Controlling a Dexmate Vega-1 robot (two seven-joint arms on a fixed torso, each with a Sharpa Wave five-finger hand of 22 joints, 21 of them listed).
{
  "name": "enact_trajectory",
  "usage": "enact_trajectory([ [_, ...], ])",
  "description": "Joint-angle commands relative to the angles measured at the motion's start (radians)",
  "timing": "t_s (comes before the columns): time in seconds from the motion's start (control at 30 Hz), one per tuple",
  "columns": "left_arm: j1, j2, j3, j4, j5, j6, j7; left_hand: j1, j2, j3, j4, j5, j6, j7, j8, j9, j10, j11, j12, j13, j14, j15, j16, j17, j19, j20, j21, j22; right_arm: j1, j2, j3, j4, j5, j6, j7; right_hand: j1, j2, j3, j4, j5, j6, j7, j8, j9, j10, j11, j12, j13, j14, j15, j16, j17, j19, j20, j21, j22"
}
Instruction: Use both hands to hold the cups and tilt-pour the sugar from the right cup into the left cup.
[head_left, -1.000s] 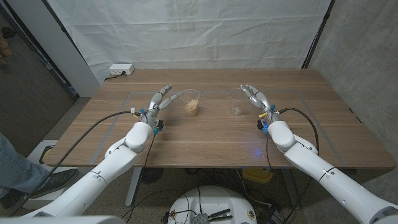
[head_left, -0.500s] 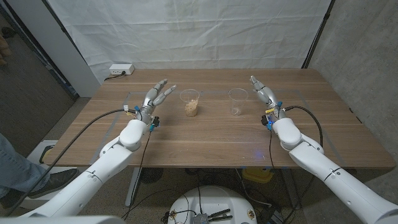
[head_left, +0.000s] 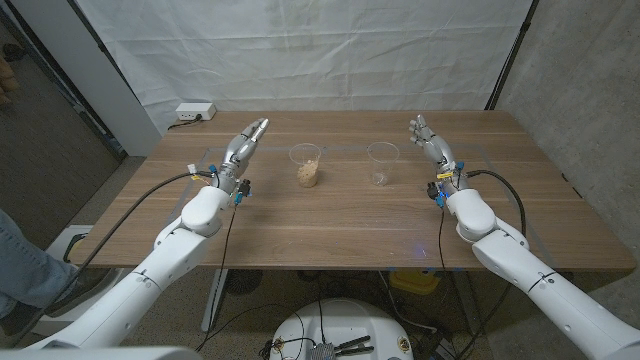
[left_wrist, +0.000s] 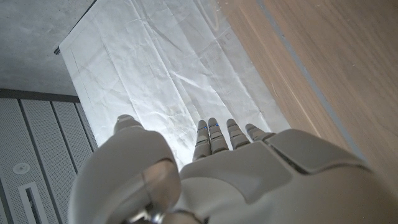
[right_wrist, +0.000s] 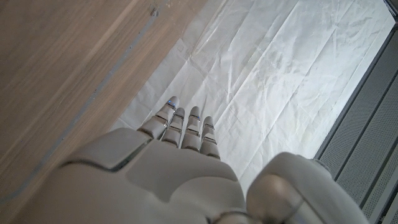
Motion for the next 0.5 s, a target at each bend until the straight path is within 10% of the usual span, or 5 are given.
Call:
enact_trajectory([
  [0.03,-0.026,-0.031,-0.021,0.031,-0.102,-0.056,-0.094,-0.015,0.001,-0.007,0.01,-0.003,0.0,0.004,0.001,-0.001,-0.004,0.007,0.003,0.001,0.0,-0.008,0.003,0.0,-0.008,-0.007,0.006,0.001,0.011,-0.015,0.022,0.023,0.078,0.07,0.072,0.003,0.012,-0.006,-0.001,0.01,0.007,0.017,-0.001,0.0,0.014,0.009,0.009,0.001,0.033,-0.012,0.007,0.002,0.052,-0.018,0.017,-0.001],
  [0.5,-0.034,-0.039,-0.026,0.038,-0.086,-0.082,-0.081,-0.032,0.003,-0.017,0.019,-0.001,0.001,0.01,0.001,-0.003,-0.005,0.011,0.002,-0.001,0.002,-0.006,0.002,-0.003,-0.009,-0.039,0.0,-0.001,0.07,0.018,-0.003,0.07,0.076,0.081,0.089,0.011,0.02,-0.004,-0.005,0.012,0.009,0.033,0.0,0.0,0.016,0.021,0.006,0.001,0.031,0.001,-0.001,0.0,0.041,-0.017,0.004,-0.003],
])
